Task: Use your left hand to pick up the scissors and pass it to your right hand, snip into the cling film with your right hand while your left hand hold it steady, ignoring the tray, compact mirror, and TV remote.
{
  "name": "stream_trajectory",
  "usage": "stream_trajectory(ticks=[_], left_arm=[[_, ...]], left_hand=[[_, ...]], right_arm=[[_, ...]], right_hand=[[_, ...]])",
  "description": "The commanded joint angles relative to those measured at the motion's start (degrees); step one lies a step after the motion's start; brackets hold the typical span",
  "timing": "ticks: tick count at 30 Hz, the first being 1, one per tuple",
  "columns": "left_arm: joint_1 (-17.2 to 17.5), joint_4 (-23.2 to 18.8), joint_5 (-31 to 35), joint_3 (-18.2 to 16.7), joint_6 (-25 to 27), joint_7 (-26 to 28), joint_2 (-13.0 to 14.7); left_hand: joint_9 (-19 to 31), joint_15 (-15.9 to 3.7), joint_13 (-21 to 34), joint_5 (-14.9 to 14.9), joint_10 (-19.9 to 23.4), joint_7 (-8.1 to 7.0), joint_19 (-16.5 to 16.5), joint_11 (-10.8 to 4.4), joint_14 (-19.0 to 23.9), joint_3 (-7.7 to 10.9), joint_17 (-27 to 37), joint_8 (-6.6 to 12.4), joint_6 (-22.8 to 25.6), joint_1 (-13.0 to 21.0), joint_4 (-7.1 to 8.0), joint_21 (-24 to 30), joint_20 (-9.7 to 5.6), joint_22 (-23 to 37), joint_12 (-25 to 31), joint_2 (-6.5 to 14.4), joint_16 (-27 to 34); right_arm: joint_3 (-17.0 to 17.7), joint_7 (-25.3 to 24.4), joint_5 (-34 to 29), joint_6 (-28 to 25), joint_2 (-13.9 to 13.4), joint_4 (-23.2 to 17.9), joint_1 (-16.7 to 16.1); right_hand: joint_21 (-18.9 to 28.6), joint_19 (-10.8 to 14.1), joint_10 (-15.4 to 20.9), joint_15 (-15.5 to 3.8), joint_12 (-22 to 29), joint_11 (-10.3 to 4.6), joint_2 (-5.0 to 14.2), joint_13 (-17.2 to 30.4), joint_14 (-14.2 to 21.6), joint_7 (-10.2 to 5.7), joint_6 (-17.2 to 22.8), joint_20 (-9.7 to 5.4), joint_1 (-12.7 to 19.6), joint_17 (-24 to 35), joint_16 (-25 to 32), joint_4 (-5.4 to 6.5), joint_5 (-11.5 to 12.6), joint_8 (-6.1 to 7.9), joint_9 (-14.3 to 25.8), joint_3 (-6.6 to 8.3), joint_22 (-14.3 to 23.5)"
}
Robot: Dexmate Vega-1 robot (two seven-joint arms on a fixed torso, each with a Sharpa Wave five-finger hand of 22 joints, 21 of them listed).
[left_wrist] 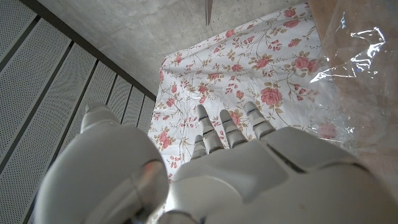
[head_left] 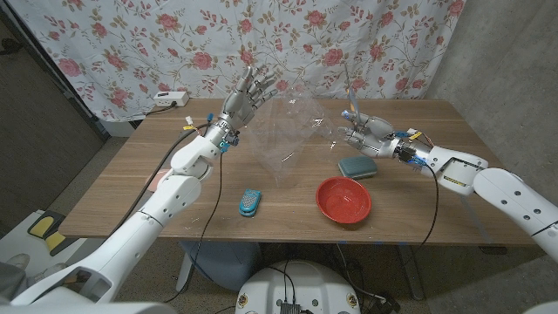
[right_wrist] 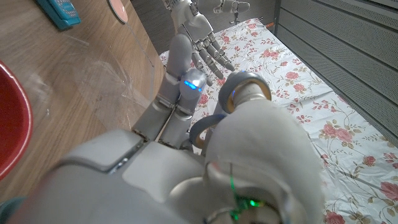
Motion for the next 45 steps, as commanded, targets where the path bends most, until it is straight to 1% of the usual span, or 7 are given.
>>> stream_trajectory(ticks=[1,12,22,30,36,41,45], left_arm=[[3.81,-3.13,0.96,-2.20,0.40,5.88,2.22],[6.14,-4.33,0.49,-3.18,1.22,7.98,3.42],[7.65,-5.01,-0.16,-4.09,1.50,8.73,4.20],[7.89,-4.96,-0.35,-4.78,1.57,8.75,4.78],[7.35,-4.16,-0.53,-4.83,1.75,8.45,4.74],[6.68,-3.41,-0.61,-4.69,1.88,7.83,4.69],[6.23,-2.89,-0.75,-4.40,1.99,7.41,4.45]], left_hand=[[0.03,-0.23,0.18,0.42,-0.03,-0.15,-0.34,0.03,-0.15,-0.26,-0.07,0.37,-0.38,-0.13,0.08,-0.39,0.19,0.06,-0.24,0.45,0.50],[0.03,0.12,0.22,0.59,-0.01,-0.24,-0.40,0.00,-0.41,-0.46,-0.55,0.37,-0.55,-0.18,0.14,-0.56,0.26,0.07,-0.40,0.59,0.54],[0.02,0.28,0.26,0.74,-0.06,-0.32,-0.48,-0.02,-0.72,-0.65,-0.99,0.42,-0.58,-0.16,0.15,-0.73,0.31,0.08,-0.56,0.66,0.55],[0.02,0.27,0.28,0.81,0.05,-0.45,-0.50,0.00,-0.88,-0.73,-1.21,0.44,-0.60,-0.18,0.19,-0.80,0.34,0.08,-0.59,0.76,0.55],[0.02,0.33,0.29,0.85,0.07,-0.63,-0.54,0.01,-0.91,-0.80,-1.37,0.44,-0.63,-0.19,0.21,-0.87,0.41,0.09,-0.64,0.81,0.59],[0.02,0.41,0.31,0.90,0.15,-0.74,-0.53,-0.10,-0.96,-0.87,-1.52,0.46,-0.59,-0.20,0.23,-0.92,0.36,0.09,-0.65,0.86,0.62],[0.01,0.40,0.32,0.92,0.10,-0.77,-0.56,-0.06,-0.99,-0.93,-1.63,0.47,-0.59,-0.21,0.24,-0.97,0.35,0.09,-0.71,0.86,0.64]], right_arm=[[2.32,0.46,1.24,-0.86,-0.49,-0.11,-2.11],[1.24,2.11,-0.17,-0.99,-0.07,0.80,-0.92],[0.34,2.48,-1.83,-0.35,0.07,0.74,0.17],[-0.44,3.41,-3.90,0.79,-0.12,0.71,1.08],[-1.06,4.81,-8.87,1.34,-3.52,-0.35,2.64],[-1.62,5.91,-10.07,1.02,-5.03,-0.62,3.62],[-2.58,6.93,-12.32,-0.07,-7.63,-1.34,5.02]], right_hand=[[0.67,-0.41,31.45,-4.09,-0.16,-24.66,0.04,-0.19,-0.16,-0.05,-0.46,-4.31,-0.90,0.07,0.18,0.01,-0.39,1.73,2.41,0.41,-0.14],[2.22,0.77,32.66,-3.99,0.52,-24.62,-2.96,0.30,1.16,0.50,1.10,-4.26,-7.71,-0.04,0.28,2.36,-1.37,0.90,-0.71,-2.41,-1.65],[3.84,2.63,33.47,-3.90,0.83,-24.53,-6.59,0.21,2.55,1.80,2.58,-4.23,-18.74,0.06,1.33,6.48,-0.41,-0.05,-3.63,-7.19,-3.16],[4.24,3.62,33.95,-3.81,1.18,-23.39,-10.02,-0.14,2.94,3.49,2.86,-4.20,-28.01,0.16,3.20,10.58,0.40,-0.43,-3.97,-12.01,-3.74],[4.08,3.64,33.45,-3.71,1.89,-21.62,-12.45,0.34,2.40,4.90,1.92,-4.15,-33.02,0.20,4.35,12.86,0.80,-1.19,-4.09,-15.14,-3.83],[4.14,2.99,33.02,-3.67,1.49,-19.15,-15.45,-0.74,0.86,6.98,0.08,-4.14,-42.10,0.24,6.32,16.64,1.82,-2.83,-4.06,-20.87,-2.42],[4.37,2.78,32.82,-3.60,2.49,-18.88,-15.47,0.31,0.41,8.33,-0.45,-4.09,-45.41,0.33,7.53,17.48,2.47,-2.99,-3.13,-22.97,-1.46]])
